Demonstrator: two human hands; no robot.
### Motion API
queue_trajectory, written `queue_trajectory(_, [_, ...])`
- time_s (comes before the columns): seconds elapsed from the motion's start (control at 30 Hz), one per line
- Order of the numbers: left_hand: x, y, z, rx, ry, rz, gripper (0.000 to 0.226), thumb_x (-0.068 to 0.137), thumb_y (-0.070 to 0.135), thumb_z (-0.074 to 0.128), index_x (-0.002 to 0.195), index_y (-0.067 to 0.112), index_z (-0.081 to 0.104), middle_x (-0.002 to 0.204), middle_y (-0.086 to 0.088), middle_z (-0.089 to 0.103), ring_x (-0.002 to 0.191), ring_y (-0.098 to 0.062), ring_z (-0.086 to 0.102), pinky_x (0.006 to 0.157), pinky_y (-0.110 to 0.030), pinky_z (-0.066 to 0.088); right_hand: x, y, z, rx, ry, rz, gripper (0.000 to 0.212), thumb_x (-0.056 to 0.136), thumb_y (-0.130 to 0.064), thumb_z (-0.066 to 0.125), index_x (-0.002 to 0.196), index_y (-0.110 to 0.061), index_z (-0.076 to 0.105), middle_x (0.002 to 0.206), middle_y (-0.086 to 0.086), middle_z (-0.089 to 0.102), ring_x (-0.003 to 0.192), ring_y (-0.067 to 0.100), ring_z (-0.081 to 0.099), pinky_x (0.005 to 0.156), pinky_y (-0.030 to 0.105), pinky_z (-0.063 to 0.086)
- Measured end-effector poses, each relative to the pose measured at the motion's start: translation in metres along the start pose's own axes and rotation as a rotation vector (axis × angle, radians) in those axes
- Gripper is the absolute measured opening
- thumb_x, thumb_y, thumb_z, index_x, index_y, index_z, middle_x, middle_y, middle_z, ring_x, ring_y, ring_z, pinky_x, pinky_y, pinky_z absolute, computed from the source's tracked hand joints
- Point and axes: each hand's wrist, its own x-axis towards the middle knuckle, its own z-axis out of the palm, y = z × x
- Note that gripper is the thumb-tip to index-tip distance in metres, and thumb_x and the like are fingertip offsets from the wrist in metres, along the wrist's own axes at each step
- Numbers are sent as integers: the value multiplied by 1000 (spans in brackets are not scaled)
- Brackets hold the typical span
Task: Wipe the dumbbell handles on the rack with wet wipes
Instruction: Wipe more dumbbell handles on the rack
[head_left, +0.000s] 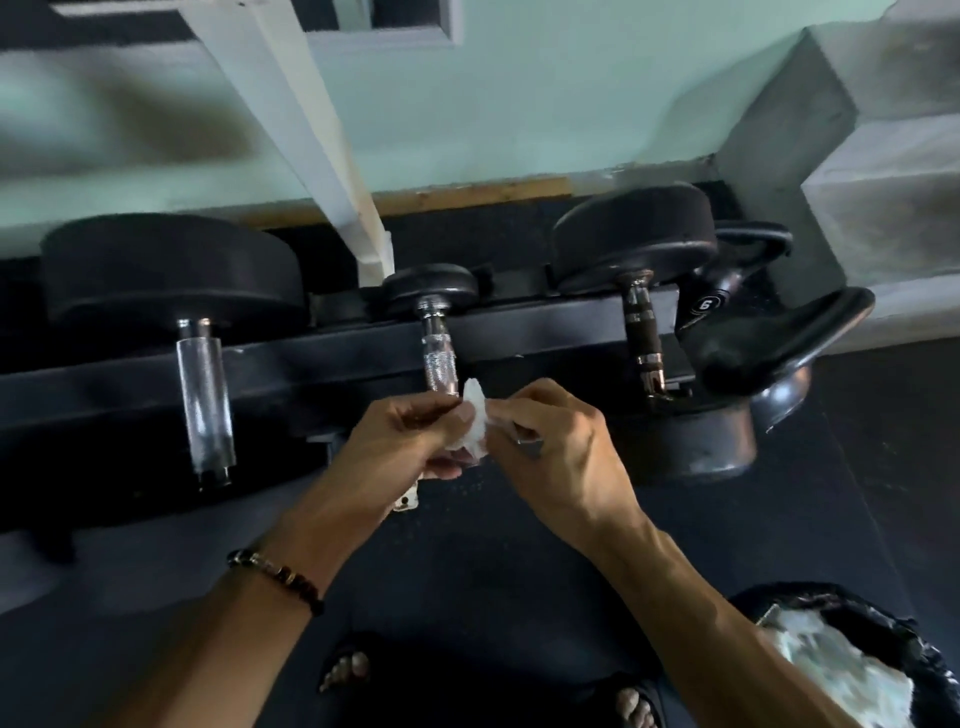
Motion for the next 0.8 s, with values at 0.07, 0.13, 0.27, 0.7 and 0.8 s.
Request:
queue_trajectory(0.07, [-3, -6, -5, -7, 25, 18, 20, 95, 21, 60, 107, 12, 73, 92, -8, 76, 81, -17, 71, 69, -25, 56, 3, -1, 10, -5, 33, 5, 12, 87, -19, 64, 84, -13, 74, 78, 2, 60, 59, 14, 59, 55, 32, 50])
queue_trajectory(0.13, [-5, -15, -6, -13, 132, 88, 16, 95, 18, 62, 105, 17, 74, 88, -5, 76, 77, -11, 71, 65, -21, 54, 11, 0, 18, -37, 65, 29, 13, 86, -16, 65, 77, -11, 72, 73, 3, 59, 56, 16, 58, 53, 34, 49])
queue_trajectory(0.27, [7, -37, -13, 425, 442, 209, 25, 84, 29, 75, 108, 32, 70, 106, 16, 68, 96, 5, 62, 85, -9, 46, 49, 14, 26, -134, 89, 98, 24, 83, -10, 63, 63, -20, 56, 67, 0, 52, 59, 18, 51, 57, 38, 47])
queue_trajectory(0.7, [24, -72, -21, 534, 310, 51, 48, 71, 64, 71, 103, 28, 73, 93, 11, 71, 98, -12, 65, 86, -32, 53, 54, 44, 51, -141, -249, 2, 12, 83, -9, 73, 86, -20, 78, 82, -3, 68, 70, 16, 66, 66, 40, 55])
queue_trajectory(0.8, [25, -72, -22, 531, 318, 67, 45, 73, 60, 72, 104, 27, 73, 93, 11, 71, 97, -14, 64, 87, -34, 53, 66, 38, 57, -239, -130, -171, 15, 82, -10, 68, 80, -23, 74, 75, -9, 60, 57, 12, 55, 53, 30, 48])
